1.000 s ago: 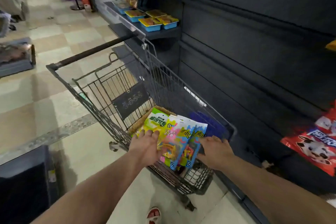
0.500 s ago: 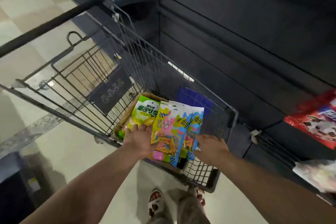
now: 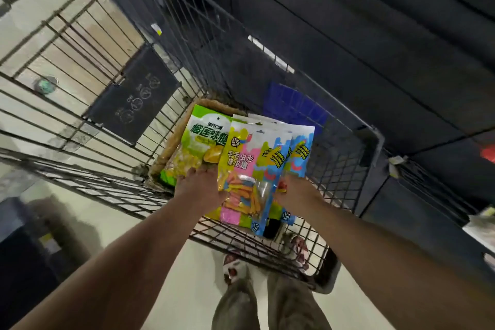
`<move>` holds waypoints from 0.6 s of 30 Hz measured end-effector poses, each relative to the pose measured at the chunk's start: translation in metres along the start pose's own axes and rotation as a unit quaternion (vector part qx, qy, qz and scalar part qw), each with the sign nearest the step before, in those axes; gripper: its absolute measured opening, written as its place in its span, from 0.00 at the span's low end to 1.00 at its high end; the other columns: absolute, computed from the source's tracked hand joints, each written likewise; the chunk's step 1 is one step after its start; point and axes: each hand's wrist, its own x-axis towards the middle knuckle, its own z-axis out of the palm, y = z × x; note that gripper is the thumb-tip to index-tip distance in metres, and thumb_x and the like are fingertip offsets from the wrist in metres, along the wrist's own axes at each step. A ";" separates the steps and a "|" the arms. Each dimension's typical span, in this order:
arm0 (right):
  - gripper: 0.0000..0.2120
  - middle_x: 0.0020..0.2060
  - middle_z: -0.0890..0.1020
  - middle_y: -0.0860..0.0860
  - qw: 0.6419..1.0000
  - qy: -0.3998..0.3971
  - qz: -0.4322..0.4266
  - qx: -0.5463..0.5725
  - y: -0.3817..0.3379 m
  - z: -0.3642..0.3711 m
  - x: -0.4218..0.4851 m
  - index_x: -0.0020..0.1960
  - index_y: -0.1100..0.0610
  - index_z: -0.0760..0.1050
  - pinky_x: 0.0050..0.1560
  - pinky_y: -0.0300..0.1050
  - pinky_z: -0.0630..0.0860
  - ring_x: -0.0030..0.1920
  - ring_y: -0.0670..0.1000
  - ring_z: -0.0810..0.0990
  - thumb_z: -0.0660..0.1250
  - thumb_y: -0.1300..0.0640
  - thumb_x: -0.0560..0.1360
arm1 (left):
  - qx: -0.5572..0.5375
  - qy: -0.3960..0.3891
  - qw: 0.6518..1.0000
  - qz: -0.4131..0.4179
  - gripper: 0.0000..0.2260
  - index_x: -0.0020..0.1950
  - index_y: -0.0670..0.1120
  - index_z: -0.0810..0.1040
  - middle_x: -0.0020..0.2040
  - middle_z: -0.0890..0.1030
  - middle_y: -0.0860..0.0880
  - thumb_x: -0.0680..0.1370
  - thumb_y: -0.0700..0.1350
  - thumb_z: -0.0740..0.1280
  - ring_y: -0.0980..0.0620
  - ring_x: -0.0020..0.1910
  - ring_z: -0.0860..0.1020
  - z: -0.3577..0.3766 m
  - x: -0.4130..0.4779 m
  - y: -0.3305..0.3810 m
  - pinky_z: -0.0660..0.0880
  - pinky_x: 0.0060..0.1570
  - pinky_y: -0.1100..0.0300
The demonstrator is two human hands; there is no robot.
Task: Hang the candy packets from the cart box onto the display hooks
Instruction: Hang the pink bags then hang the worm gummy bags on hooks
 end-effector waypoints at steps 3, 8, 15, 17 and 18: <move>0.21 0.57 0.77 0.57 0.999 -0.011 0.013 0.044 0.001 0.009 0.018 0.62 0.57 0.70 0.49 0.47 0.72 0.59 0.59 0.77 0.64 0.44 0.76 | -0.024 -0.006 1.000 -0.009 0.32 0.75 0.45 0.59 0.73 0.65 0.43 0.77 0.59 0.64 0.40 0.72 0.64 0.007 0.018 0.003 0.66 0.66 0.45; 0.24 0.54 0.81 0.53 0.988 0.033 0.053 0.144 0.006 0.021 0.039 0.61 0.52 0.72 0.52 0.51 0.78 0.54 0.58 0.80 0.68 0.40 0.71 | -0.061 -0.014 0.998 -0.022 0.28 0.72 0.46 0.62 0.71 0.67 0.44 0.76 0.56 0.65 0.41 0.70 0.67 0.016 0.036 0.012 0.67 0.63 0.48; 0.07 0.42 0.81 0.53 0.976 0.046 0.040 0.209 0.016 0.028 0.048 0.42 0.51 0.75 0.36 0.41 0.71 0.42 0.56 0.79 0.65 0.48 0.76 | -0.079 -0.023 0.996 -0.031 0.29 0.73 0.46 0.61 0.71 0.68 0.43 0.77 0.59 0.63 0.41 0.69 0.68 0.027 0.056 0.020 0.68 0.62 0.48; 0.07 0.40 0.80 0.51 0.972 0.063 0.052 0.221 0.026 0.027 0.046 0.40 0.52 0.73 0.35 0.41 0.70 0.41 0.55 0.78 0.64 0.52 0.76 | -0.079 -0.027 0.996 -0.033 0.29 0.73 0.46 0.60 0.71 0.68 0.43 0.77 0.58 0.62 0.40 0.68 0.69 0.029 0.059 0.022 0.68 0.62 0.48; 0.07 0.39 0.79 0.51 0.968 0.075 0.057 0.235 0.031 0.026 0.044 0.40 0.53 0.73 0.35 0.42 0.71 0.42 0.55 0.78 0.64 0.53 0.75 | -0.081 -0.029 0.996 -0.034 0.28 0.73 0.46 0.60 0.70 0.68 0.43 0.78 0.58 0.62 0.40 0.68 0.69 0.030 0.060 0.022 0.69 0.61 0.48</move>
